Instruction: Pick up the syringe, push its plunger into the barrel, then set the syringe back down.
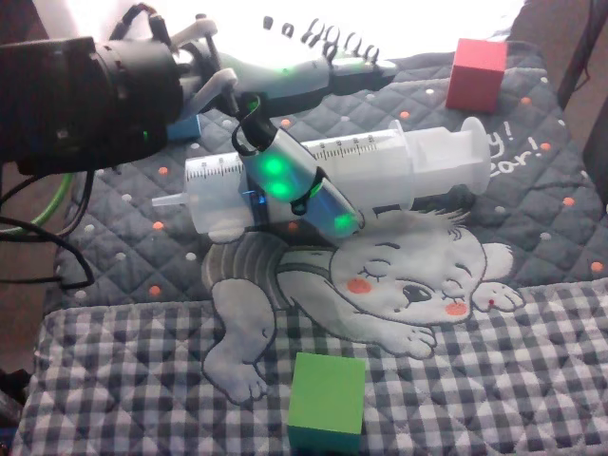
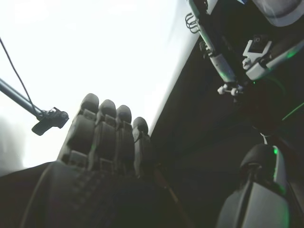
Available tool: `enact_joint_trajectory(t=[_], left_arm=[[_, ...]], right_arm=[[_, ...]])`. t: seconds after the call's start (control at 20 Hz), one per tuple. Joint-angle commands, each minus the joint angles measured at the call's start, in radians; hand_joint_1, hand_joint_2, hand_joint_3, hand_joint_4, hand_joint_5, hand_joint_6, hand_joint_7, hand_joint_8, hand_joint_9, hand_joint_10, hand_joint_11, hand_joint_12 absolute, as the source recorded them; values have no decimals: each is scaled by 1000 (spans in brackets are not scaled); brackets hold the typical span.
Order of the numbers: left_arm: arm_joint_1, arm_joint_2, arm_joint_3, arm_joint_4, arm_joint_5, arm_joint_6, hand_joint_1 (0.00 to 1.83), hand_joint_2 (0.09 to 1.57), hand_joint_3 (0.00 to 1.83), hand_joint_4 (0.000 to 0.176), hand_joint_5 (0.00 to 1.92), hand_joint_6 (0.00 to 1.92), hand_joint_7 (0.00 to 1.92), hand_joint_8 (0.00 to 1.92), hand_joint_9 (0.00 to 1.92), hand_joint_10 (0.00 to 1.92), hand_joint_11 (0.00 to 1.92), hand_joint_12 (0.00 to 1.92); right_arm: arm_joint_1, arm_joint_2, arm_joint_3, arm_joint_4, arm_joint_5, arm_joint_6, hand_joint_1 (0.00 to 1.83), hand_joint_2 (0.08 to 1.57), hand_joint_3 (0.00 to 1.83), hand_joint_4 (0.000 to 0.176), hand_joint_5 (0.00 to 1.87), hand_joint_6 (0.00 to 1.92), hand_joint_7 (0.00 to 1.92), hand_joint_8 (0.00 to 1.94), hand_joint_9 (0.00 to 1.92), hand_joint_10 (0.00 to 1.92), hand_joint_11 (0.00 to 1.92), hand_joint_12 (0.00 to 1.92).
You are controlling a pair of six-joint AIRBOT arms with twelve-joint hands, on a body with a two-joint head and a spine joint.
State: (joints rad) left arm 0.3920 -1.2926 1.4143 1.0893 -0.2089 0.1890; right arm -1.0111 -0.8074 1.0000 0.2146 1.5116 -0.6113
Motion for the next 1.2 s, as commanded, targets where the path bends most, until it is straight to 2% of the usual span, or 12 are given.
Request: enact_joint_trajectory(t=[0.0, 0.05, 0.2, 0.25, 0.35, 0.5, 0.55, 0.6, 0.75, 0.85, 0.9, 1.15], left_arm=[[-11, -10, 1, 0, -47, -8, 485, 723, 4, 0, 0, 0, 0, 0, 27, 10, 25, 12], [-11, -17, 4, 5, -42, -8, 472, 730, 6, 0, 0, 0, 0, 0, 21, 7, 7, 5], [-1, -34, 19, 6, -32, -8, 490, 727, 3, 0, 0, 0, 5, 2, 30, 9, 9, 4], [5, -39, 22, 9, -28, -8, 470, 732, 5, 0, 0, 0, 1, 0, 22, 4, 1, 0], [12, -47, 25, 21, -16, -8, 401, 740, 6, 0, 0, 0, 5, 2, 33, 7, 14, 6], [29, -65, 41, 23, 0, -8, 432, 738, 4, 0, 1, 0, 3, 1, 8, 1, 4, 1], [34, -70, 47, 23, 4, -8, 416, 751, 7, 0, 0, 0, 0, 0, 27, 10, 23, 10], [35, -73, 51, 23, 6, -8, 398, 771, 14, 0, 0, 0, 0, 0, 26, 8, 21, 9], [42, -78, 54, 23, 15, -8, 404, 788, 10, 0, 6, 0, 7, 0, 12, 1, 8, 3], [49, -82, 56, 23, 19, -8, 385, 771, 1, 0, 54, 4, 68, 6, 113, 15, 99, 45], [53, -84, 56, 23, 19, -8, 375, 785, 7, 0, 45, 0, 63, 0, 108, 5, 88, 42], [61, -86, 56, 23, 24, -8, 386, 802, 10, 0, 8, 0, 33, 1, 78, 0, 61, 33]], right_arm=[[5, 4, 5, 14, 114, 4, 648, 645, 0, 65, 235, 14, 243, 9, 200, 9, 138, 85], [5, 4, 5, 14, 114, 5, 659, 652, 0, 55, 233, 11, 242, 7, 205, 11, 144, 87], [5, 4, 5, 14, 114, 6, 651, 655, 0, 53, 237, 10, 248, 8, 217, 13, 160, 92], [5, 4, 5, 14, 114, 6, 607, 681, 11, 40, 235, 7, 249, 6, 229, 15, 179, 98], [6, 3, 5, 14, 114, 6, 598, 678, 8, 35, 240, 7, 245, 3, 228, 12, 183, 99], [6, 2, 5, 13, 114, 6, 616, 674, 4, 25, 255, 11, 251, 5, 232, 11, 189, 101], [6, 2, 5, 13, 114, 6, 609, 689, 9, 5, 259, 9, 267, 8, 239, 10, 202, 109], [6, 2, 5, 13, 114, 6, 622, 685, 6, 25, 263, 9, 265, 6, 238, 9, 192, 104], [6, 2, 5, 12, 114, 6, 619, 683, 4, 36, 262, 6, 266, 5, 236, 6, 177, 99], [7, 0, 5, 12, 114, 6, 603, 688, 5, 29, 267, 7, 275, 7, 247, 9, 200, 109], [6, 0, 5, 12, 114, 7, 613, 695, 7, 16, 261, 4, 271, 5, 244, 7, 203, 112], [7, 0, 5, 12, 115, 10, 602, 695, 3, 21, 281, 8, 301, 10, 256, 7, 208, 123]])
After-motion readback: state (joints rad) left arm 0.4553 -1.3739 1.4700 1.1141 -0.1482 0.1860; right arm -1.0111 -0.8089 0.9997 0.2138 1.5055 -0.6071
